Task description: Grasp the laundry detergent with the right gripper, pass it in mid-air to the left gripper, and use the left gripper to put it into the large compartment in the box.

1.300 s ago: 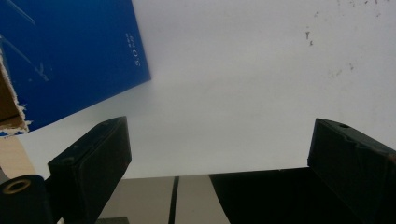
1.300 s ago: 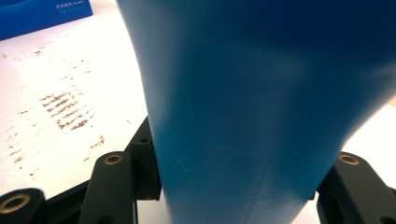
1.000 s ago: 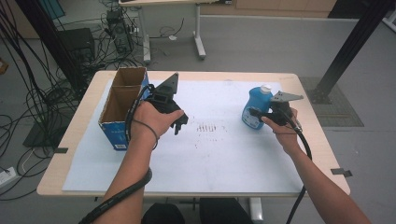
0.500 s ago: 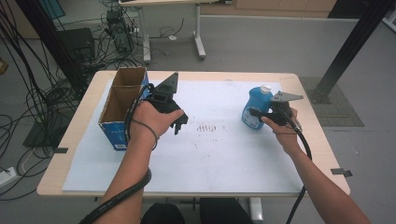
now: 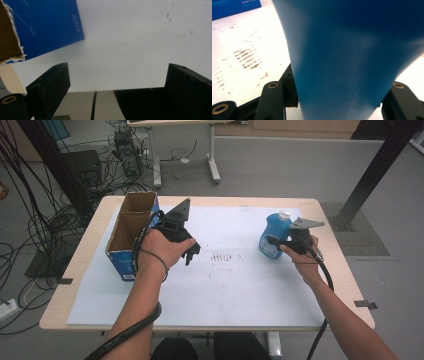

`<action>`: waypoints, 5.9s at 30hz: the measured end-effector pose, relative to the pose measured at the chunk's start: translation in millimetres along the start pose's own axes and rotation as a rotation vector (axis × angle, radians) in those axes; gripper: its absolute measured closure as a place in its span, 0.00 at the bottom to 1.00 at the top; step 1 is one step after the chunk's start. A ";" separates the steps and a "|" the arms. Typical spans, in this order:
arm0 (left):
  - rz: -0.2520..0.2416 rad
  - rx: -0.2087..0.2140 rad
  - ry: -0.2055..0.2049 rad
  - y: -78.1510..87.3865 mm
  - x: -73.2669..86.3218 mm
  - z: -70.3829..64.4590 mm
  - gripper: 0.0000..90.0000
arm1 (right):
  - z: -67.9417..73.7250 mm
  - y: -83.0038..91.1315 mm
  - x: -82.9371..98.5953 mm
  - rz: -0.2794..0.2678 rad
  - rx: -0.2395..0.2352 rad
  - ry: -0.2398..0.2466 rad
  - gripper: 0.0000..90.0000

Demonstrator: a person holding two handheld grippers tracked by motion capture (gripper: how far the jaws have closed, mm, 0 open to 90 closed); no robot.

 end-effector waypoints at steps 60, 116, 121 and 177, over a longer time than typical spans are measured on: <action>-0.160 0.099 -0.348 92.1 -16.5 20.3 0.08 | 40.4 7.0 -141.2 0.046 -0.394 0.063 0.49; -0.191 0.012 -0.904 153.4 -30.0 -9.3 0.06 | 162.9 -60.9 -164.9 0.101 -0.772 0.370 0.49; -0.189 0.017 -0.924 147.8 -28.1 -8.3 0.06 | 173.6 -62.7 -161.4 0.091 -0.796 0.389 0.48; -0.062 -0.004 -1.019 102.6 -30.6 -31.2 0.07 | 179.6 -43.6 -173.4 -0.026 -0.800 0.459 0.49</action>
Point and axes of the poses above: each handheld gripper's, and its own axes: y roughly backward along the jaws, x roughly out of its underside, z roughly to its left, the point moved 1 cm from there along -y, roughly forward along the jaws, and after that the axes turned 3 degrees about z, right-handed, at the moved point
